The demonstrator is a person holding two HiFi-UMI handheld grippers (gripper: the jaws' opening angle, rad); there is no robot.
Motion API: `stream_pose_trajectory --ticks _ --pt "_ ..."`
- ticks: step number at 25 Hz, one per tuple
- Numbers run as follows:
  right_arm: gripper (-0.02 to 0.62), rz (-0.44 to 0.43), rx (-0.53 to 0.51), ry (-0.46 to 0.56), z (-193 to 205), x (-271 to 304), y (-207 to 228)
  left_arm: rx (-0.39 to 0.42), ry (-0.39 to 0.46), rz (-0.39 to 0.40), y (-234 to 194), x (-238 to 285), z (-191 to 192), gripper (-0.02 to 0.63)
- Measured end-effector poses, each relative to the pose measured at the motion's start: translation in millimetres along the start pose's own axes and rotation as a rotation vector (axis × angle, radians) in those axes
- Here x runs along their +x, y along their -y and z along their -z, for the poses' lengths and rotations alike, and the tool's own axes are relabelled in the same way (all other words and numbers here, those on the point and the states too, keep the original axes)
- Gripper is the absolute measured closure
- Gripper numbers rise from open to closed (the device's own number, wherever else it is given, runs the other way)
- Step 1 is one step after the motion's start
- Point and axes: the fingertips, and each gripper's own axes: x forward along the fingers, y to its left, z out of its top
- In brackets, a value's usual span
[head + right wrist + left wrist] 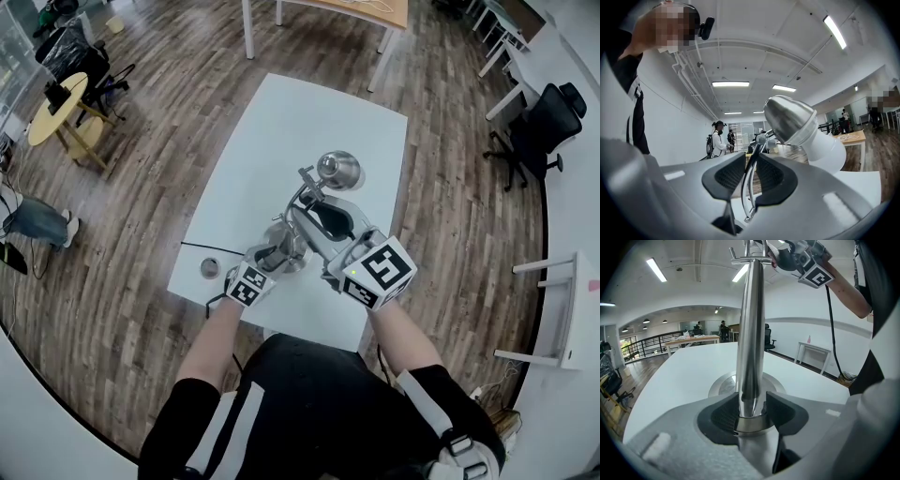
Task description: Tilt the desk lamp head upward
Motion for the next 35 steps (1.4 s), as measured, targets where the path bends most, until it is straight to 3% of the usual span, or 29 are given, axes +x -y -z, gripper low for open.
stream_pose_trajectory --ticks 6,22,35 --pt "0.525 -0.036 -0.077 -0.02 2 6 -16 0.002 -0.003 0.0 -1 0 0 0.416" --pt "0.541 -0.093 -0.163 -0.057 2 17 -46 0.001 -0.003 0.01 0 1 -2 0.417" --pt "0.523 -0.03 -0.17 -0.055 8 17 -43 -0.009 -0.06 0.015 -3 3 -1 0.416"
